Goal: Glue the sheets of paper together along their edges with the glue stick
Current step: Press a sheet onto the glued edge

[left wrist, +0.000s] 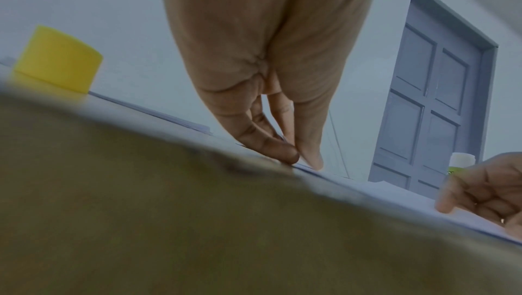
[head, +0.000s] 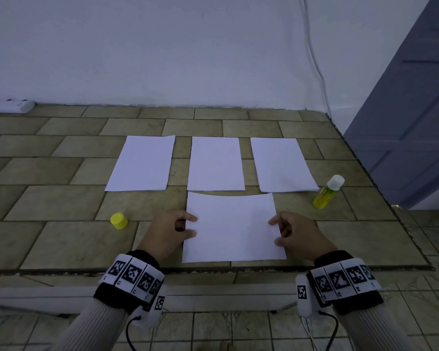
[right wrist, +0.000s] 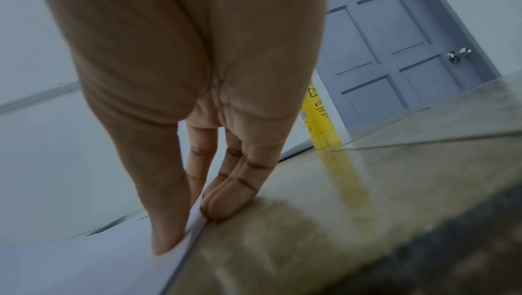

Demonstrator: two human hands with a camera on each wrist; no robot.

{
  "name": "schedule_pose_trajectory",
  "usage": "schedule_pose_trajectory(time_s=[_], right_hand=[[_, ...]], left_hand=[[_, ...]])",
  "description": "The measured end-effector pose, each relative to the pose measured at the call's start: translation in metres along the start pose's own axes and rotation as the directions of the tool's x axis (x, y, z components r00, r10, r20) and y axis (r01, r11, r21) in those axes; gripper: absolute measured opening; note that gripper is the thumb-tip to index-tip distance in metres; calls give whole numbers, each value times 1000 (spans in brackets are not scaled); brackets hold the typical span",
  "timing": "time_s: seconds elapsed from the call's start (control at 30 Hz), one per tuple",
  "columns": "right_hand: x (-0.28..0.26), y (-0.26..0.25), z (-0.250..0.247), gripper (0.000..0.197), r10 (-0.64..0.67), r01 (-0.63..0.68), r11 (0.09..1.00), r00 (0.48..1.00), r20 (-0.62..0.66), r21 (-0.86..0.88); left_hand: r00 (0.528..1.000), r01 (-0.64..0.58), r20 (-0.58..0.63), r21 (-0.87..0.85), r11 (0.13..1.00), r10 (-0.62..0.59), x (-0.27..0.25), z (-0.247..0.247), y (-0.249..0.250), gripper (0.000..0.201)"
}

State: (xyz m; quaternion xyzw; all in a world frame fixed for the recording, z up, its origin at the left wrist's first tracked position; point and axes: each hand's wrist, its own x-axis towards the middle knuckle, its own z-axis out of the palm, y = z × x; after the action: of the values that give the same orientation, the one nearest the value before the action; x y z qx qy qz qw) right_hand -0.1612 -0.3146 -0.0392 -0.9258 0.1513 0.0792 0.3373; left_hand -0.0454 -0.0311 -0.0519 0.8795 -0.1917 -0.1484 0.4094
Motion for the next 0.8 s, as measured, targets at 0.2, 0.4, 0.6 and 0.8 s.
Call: schedule_pose_trajectory(time_s=[0.2, 0.4, 0.6, 0.8], right_hand=[[1, 1, 1, 37, 2, -2, 1000, 1000, 9, -2], [2, 3, 1, 38, 4, -4, 1000, 1000, 11, -2], [1, 1, 1, 38, 19, -18, 1000, 1000, 8, -25], [-1, -6, 6, 36, 35, -41, 983, 999, -33, -178]], left_hand=[[1000, -9, 4, 35, 999, 9, 0, -2, 1, 25], [1000, -8, -8, 10, 1000, 9, -1, -2, 0, 25], [999, -37, -12, 71, 997, 38, -1, 0, -3, 26], [999, -41, 23, 359, 932, 35, 3, 3, -8, 42]])
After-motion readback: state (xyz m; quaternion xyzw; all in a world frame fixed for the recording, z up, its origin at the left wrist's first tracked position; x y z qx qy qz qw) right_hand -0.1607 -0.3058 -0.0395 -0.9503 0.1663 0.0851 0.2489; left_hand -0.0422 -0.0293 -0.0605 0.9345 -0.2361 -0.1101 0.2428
